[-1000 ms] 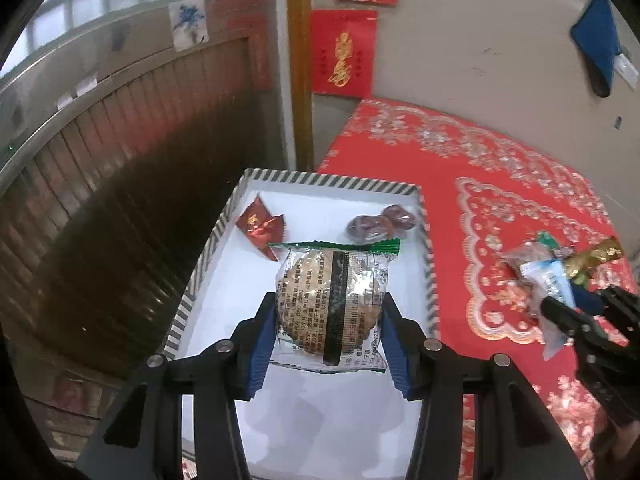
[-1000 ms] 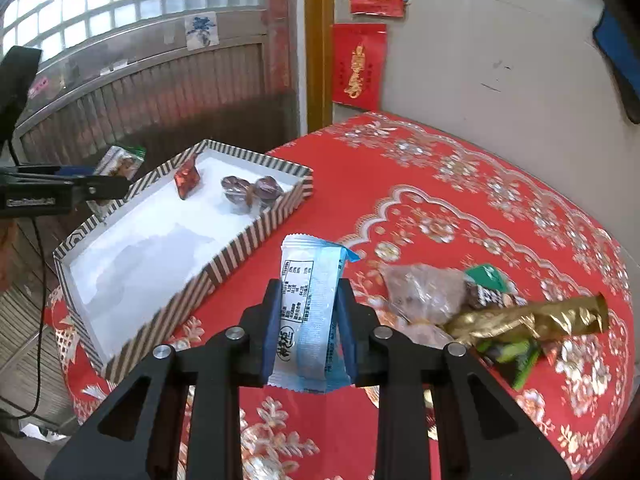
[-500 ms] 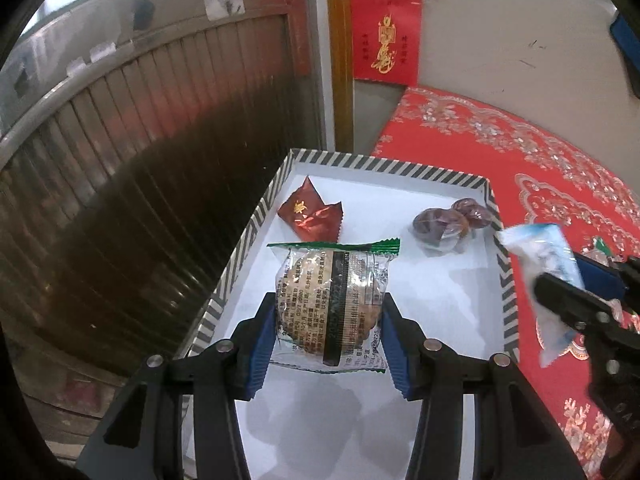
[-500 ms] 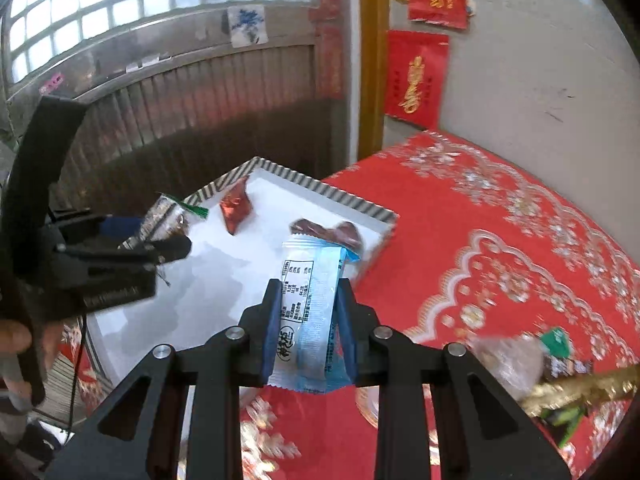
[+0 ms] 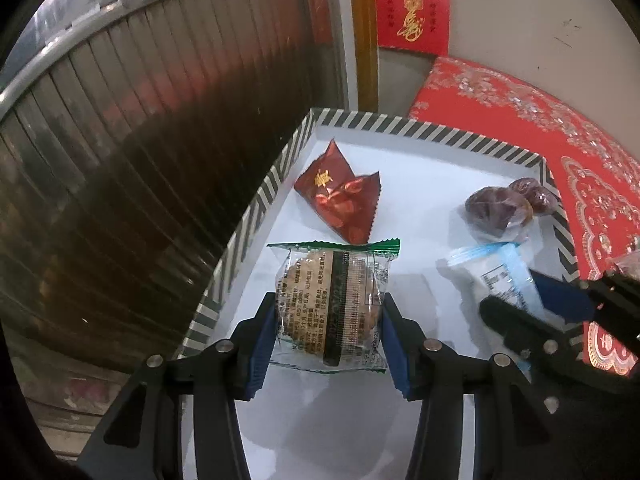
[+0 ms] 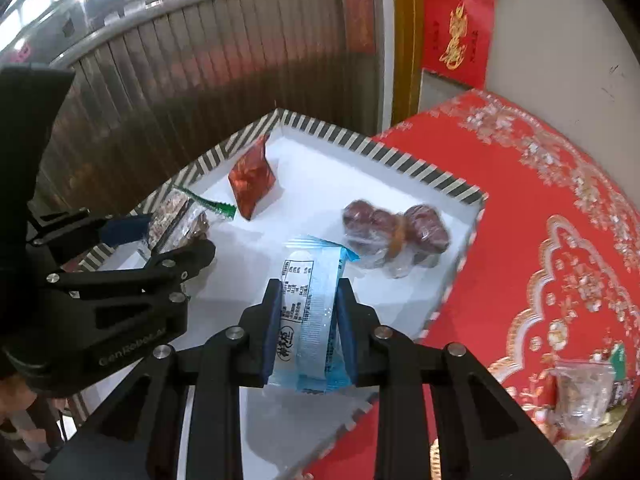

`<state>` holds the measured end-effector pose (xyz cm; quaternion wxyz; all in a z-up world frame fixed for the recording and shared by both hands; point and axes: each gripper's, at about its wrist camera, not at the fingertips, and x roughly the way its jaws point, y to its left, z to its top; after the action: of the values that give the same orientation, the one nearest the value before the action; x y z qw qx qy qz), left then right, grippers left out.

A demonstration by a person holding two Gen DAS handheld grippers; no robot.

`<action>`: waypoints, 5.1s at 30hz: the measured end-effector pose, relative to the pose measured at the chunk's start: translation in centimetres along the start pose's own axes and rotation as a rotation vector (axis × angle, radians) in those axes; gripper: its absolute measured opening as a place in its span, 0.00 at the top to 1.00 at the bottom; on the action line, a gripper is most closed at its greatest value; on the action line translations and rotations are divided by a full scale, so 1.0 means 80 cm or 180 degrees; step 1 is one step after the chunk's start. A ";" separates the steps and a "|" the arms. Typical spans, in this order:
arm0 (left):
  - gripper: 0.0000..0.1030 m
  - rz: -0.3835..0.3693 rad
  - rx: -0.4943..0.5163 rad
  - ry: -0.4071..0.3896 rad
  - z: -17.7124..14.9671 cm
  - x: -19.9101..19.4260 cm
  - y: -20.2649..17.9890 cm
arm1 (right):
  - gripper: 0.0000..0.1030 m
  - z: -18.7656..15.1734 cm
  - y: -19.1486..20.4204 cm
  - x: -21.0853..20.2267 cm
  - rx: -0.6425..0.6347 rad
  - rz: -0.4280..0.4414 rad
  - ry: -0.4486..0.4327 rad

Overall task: Organize snacks
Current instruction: 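Carry the cookie packet and blue-white bar into the white tray and open both grippers, then move both grippers back from the tray to the snack pile, then grasp the clear string-tied nut bag with the left gripper while the right gripper grasps the dark green pouch, then carry the nut bag and green pouch over the white tray and open both grippers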

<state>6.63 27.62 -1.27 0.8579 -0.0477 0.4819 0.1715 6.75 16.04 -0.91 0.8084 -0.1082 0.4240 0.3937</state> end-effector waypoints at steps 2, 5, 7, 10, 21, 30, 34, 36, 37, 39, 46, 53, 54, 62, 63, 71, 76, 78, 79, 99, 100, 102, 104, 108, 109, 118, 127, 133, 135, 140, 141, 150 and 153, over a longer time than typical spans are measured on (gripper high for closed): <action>0.49 0.0008 -0.0027 0.0054 0.001 0.004 0.001 | 0.74 -0.003 -0.003 0.004 0.0083 0.0112 -0.0012; 0.35 0.0023 -0.0078 0.0053 0.003 0.003 0.004 | 0.57 -0.008 -0.014 0.000 0.0217 0.0206 -0.0080; 0.30 0.0015 -0.0109 0.0011 0.002 -0.005 0.006 | 0.48 -0.008 -0.018 -0.012 0.0284 0.0252 -0.0174; 0.28 0.0036 -0.0150 -0.0146 -0.003 -0.029 0.005 | 0.43 -0.010 -0.023 -0.037 0.0363 0.0290 -0.0300; 0.20 -0.0514 0.0567 -0.0631 -0.042 -0.133 -0.107 | 0.27 -0.102 -0.089 -0.207 0.0425 -0.0392 -0.0720; 0.20 -0.1129 0.0946 -0.0443 -0.050 -0.168 -0.219 | 0.20 -0.205 -0.188 -0.317 0.0851 -0.1216 -0.0624; 0.20 -0.1155 0.1067 -0.0272 -0.050 -0.161 -0.268 | 0.20 -0.240 -0.212 -0.331 0.1045 -0.1248 -0.0569; 0.20 -0.1183 0.1018 -0.0101 -0.048 -0.148 -0.289 | 0.20 -0.249 -0.222 -0.331 0.1107 -0.1220 -0.0551; 0.20 -0.1177 0.0954 -0.0036 -0.048 -0.141 -0.296 | 0.20 -0.252 -0.224 -0.332 0.1123 -0.1210 -0.0538; 0.20 -0.1189 0.0833 0.0059 -0.046 -0.128 -0.309 | 0.20 -0.253 -0.223 -0.335 0.1097 -0.1212 -0.0542; 0.20 -0.1190 0.0650 0.0230 -0.038 -0.094 -0.353 | 0.20 -0.258 -0.225 -0.342 0.1117 -0.1187 -0.0601; 0.20 -0.1087 0.0858 0.0311 -0.042 -0.073 -0.392 | 0.20 -0.266 -0.242 -0.339 0.1291 -0.1087 -0.0601; 0.20 -0.1081 0.0887 0.0355 -0.044 -0.066 -0.394 | 0.20 -0.267 -0.243 -0.338 0.1296 -0.1087 -0.0591; 0.47 -0.1248 0.0883 0.0460 -0.047 -0.053 -0.374 | 0.20 -0.265 -0.255 -0.320 0.1253 -0.0970 -0.0441; 0.50 -0.1260 0.0897 0.0461 -0.048 -0.054 -0.371 | 0.20 -0.264 -0.257 -0.316 0.1225 -0.0928 -0.0401; 0.56 -0.1294 0.0943 0.0417 -0.053 -0.060 -0.353 | 0.20 -0.267 -0.279 -0.291 0.1139 -0.0751 -0.0183; 0.57 -0.1192 0.0970 0.0329 -0.059 -0.066 -0.347 | 0.20 -0.264 -0.277 -0.289 0.0923 -0.0726 -0.0215; 0.57 -0.1180 0.0983 0.0312 -0.061 -0.068 -0.345 | 0.20 -0.262 -0.280 -0.287 0.0877 -0.0686 -0.0191; 0.57 -0.1174 0.0986 0.0306 -0.062 -0.069 -0.345 | 0.19 -0.262 -0.281 -0.285 0.0864 -0.0666 -0.0166; 0.57 -0.1196 0.1034 0.0287 -0.077 -0.076 -0.332 | 0.20 -0.266 -0.274 -0.230 0.0219 -0.0707 0.0399; 0.57 -0.1199 0.1037 0.0287 -0.077 -0.076 -0.331 | 0.20 -0.266 -0.277 -0.227 0.0223 -0.0655 0.0435; 0.57 -0.1204 0.1036 0.0286 -0.078 -0.076 -0.330 | 0.26 -0.265 -0.282 -0.229 0.0218 -0.0608 0.0407; 0.57 -0.1201 0.1052 0.0270 -0.079 -0.076 -0.329 | 0.50 -0.264 -0.282 -0.234 0.0223 -0.0596 0.0384; 0.57 -0.1171 0.1107 0.0205 -0.082 -0.079 -0.331 | 0.57 -0.265 -0.278 -0.234 0.0315 -0.0621 0.0428; 0.58 -0.1173 0.1118 0.0179 -0.084 -0.080 -0.330 | 0.58 -0.266 -0.275 -0.235 0.0331 -0.0653 0.0425; 0.61 -0.1065 0.1102 -0.0008 -0.095 -0.092 -0.311 | 0.58 -0.272 -0.233 -0.254 0.0468 -0.0895 0.0130; 0.62 -0.1005 0.1072 -0.0264 -0.098 -0.120 -0.291 | 0.58 -0.256 -0.201 -0.275 0.0583 -0.0960 -0.0232; 0.62 -0.0961 0.1029 -0.0422 -0.094 -0.137 -0.274 | 0.58 -0.243 -0.189 -0.271 0.0604 -0.0935 -0.0335; 0.62 -0.0978 0.0999 -0.0437 -0.091 -0.141 -0.266 | 0.58 -0.237 -0.183 -0.268 0.0579 -0.0926 -0.0375; 0.62 -0.0963 0.0905 -0.0530 -0.080 -0.153 -0.243 | 0.58 -0.216 -0.168 -0.261 0.0510 -0.0835 -0.0459; 0.62 -0.0955 0.0887 -0.0549 -0.078 -0.156 -0.238 | 0.58 -0.212 -0.164 -0.258 0.0495 -0.0814 -0.0469; 0.62 -0.0803 0.0680 -0.0679 -0.062 -0.167 -0.186 | 0.58 -0.179 -0.137 -0.244 0.0379 -0.0663 -0.0577; 0.62 -0.0722 0.0591 -0.0715 -0.058 -0.168 -0.165 | 0.58 -0.166 -0.127 -0.238 0.0335 -0.0605 -0.0622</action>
<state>0.93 10.79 6.52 0.9209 -0.0028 0.3883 0.0327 -0.14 -7.88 3.94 0.8840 -0.0665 0.3512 0.3012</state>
